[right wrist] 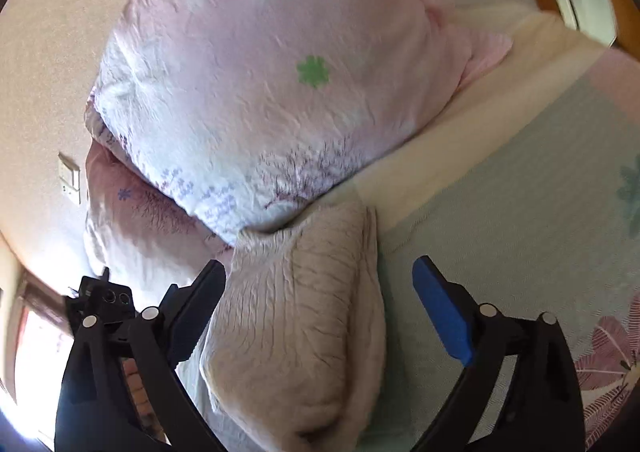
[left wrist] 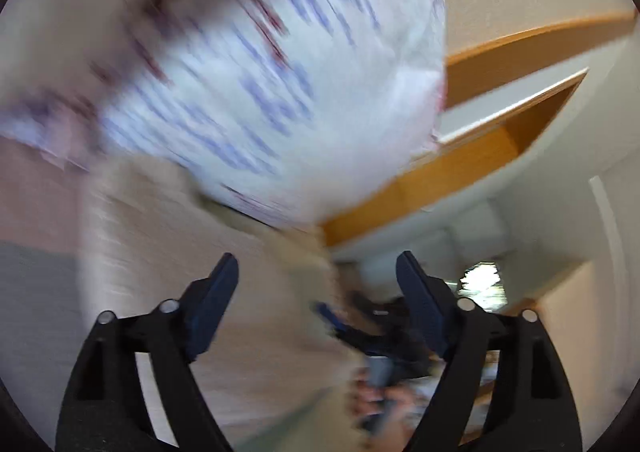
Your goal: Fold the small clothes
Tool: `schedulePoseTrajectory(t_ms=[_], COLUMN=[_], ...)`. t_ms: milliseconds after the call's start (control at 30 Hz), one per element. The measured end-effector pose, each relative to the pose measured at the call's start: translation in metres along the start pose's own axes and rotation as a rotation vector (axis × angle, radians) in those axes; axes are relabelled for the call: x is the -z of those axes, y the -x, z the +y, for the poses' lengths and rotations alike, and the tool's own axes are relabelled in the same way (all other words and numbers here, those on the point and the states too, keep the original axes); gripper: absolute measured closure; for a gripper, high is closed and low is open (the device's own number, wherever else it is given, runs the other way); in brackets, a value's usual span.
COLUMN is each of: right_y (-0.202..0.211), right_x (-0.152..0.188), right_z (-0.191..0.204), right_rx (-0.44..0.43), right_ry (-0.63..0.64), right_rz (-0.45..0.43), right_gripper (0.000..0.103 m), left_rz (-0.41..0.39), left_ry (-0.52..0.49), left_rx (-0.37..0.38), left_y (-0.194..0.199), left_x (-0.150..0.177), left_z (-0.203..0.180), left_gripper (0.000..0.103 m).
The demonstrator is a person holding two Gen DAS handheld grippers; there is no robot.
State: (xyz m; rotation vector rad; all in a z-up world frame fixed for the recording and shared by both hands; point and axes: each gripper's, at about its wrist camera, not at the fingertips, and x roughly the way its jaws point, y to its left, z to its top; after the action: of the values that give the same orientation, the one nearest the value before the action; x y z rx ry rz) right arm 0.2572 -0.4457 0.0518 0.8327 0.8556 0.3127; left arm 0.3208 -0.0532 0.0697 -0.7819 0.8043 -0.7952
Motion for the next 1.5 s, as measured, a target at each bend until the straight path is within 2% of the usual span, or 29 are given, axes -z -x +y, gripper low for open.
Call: schedulePoseTrajectory(t_ms=[67, 100, 167, 233, 267, 300, 333, 400, 433, 467, 533, 600, 667, 733, 767, 800, 833, 900, 967, 1033, 1100, 1133, 1200, 1233, 1300, 1367, 1400, 1500], right_y=[-0.016, -0.024, -0.04, -0.052, -0.051, -0.052, -0.056, -0.058, -0.055, -0.053, -0.046, -0.042, -0.047, -0.067, -0.08, -0.097, -0.102, -0.095, -0.076, -0.068, -0.083, -0.096, -0.113, -0.116, -0.113, -0.112, -0.112, -0.111], right_x=[0.001, 0.002, 0.007, 0.012, 0.015, 0.017, 0.021, 0.027, 0.032, 0.034, 0.04, 0.05, 0.067, 0.092, 0.102, 0.114, 0.117, 0.113, 0.103, 0.095, 0.093, 0.095, 0.101, 0.103, 0.097, 0.093, 0.094, 0.098], right_z=[-0.005, -0.006, -0.008, -0.009, -0.007, -0.006, -0.008, -0.01, -0.007, -0.004, 0.009, 0.032, 0.058, 0.08, 0.086, 0.089, 0.089, 0.082, 0.076, 0.078, 0.087, 0.095, 0.102, 0.106, 0.102, 0.091, 0.083, 0.078], right_rx=[-0.023, -0.024, -0.006, 0.013, 0.009, -0.004, -0.039, -0.044, -0.059, -0.07, -0.112, -0.176, -0.23, -0.226, -0.194, -0.122, -0.089, -0.121, -0.146, -0.151, -0.158, -0.144, -0.052, -0.014, 0.004, 0.026, 0.03, 0.048], right_ry=[-0.023, -0.027, -0.025, -0.029, -0.016, -0.015, -0.034, -0.042, -0.027, -0.028, -0.008, 0.051, 0.131, 0.211, 0.243, 0.281, 0.28, 0.207, 0.158, 0.142, 0.133, 0.147, 0.216, 0.234, 0.209, 0.167, 0.143, 0.115], right_rz=[0.095, 0.131, 0.195, 0.238, 0.22, 0.223, 0.256, 0.252, 0.233, 0.225, 0.202, 0.207, 0.247, 0.305, 0.34, 0.384, 0.378, 0.329, 0.23, 0.17, 0.215, 0.243, 0.281, 0.251, 0.208, 0.189, 0.2, 0.202], right_gripper=[0.006, 0.006, 0.006, 0.007, 0.009, 0.027, 0.052, 0.06, 0.064, 0.066, 0.067, 0.069, 0.069, 0.067, 0.065, 0.061, 0.054, 0.051, 0.047, 0.046, 0.046, 0.055, 0.089, 0.09, 0.091, 0.091, 0.091, 0.09], left_rz=[0.042, 0.073, 0.14, 0.203, 0.226, 0.243, 0.255, 0.228, 0.216, 0.209, 0.214, 0.211, 0.168, 0.145, 0.147, 0.154, 0.155, 0.075, 0.014, -0.012, 0.017, 0.047, 0.122, 0.164, 0.243, 0.308, 0.331, 0.327], left_ry=[-0.012, 0.002, 0.012, -0.004, -0.011, -0.02, -0.028, -0.045, -0.044, -0.037, -0.026, -0.053, -0.138, -0.201, -0.232, -0.248, -0.249, -0.28, -0.352, -0.425, -0.493, -0.52, -0.584, -0.61, -0.624, -0.627, -0.622, -0.647], left_rx=[-0.159, -0.212, -0.276, -0.309, -0.316, -0.318, -0.318, -0.316, -0.32, -0.304, -0.217, -0.157, -0.164, -0.228, -0.314, -0.39, -0.437, -0.463, -0.453, -0.41, -0.366, -0.352, -0.355, -0.372, -0.39, -0.406, -0.415, -0.431], left_y=[0.016, 0.017, 0.012, -0.002, -0.009, -0.018, -0.028, -0.04, -0.043, -0.043, -0.023, 0.014, 0.057, 0.089, 0.101, 0.109, 0.114, 0.139, 0.156, 0.156, 0.129, 0.118, 0.091, 0.073, 0.057, 0.051, 0.046, 0.053], left_x=[0.005, 0.01, 0.024, 0.037, 0.041, 0.047, 0.051, 0.059, 0.058, 0.058, 0.054, 0.053, 0.059, 0.068, 0.072, 0.075, 0.076, 0.079, 0.078, 0.078, 0.085, 0.093, 0.109, 0.114, 0.127, 0.139, 0.145, 0.154], left_z=[0.02, 0.029, 0.043, 0.048, 0.049, 0.047, 0.045, 0.04, 0.04, 0.041, 0.043, 0.042, 0.035, 0.035, 0.04, 0.045, 0.049, 0.042, 0.017, -0.009, -0.033, -0.04, -0.047, -0.049, -0.041, -0.029, -0.023, -0.02], left_gripper=[0.02, 0.02, 0.02, 0.02, 0.02, 0.02, 0.02, 0.025, 0.038, 0.05, 0.064, 0.065, 0.064, 0.059, 0.054, 0.052, 0.05, 0.05, 0.042, 0.035, 0.032, 0.032, 0.032, 0.032, 0.041, 0.054, 0.055, 0.055])
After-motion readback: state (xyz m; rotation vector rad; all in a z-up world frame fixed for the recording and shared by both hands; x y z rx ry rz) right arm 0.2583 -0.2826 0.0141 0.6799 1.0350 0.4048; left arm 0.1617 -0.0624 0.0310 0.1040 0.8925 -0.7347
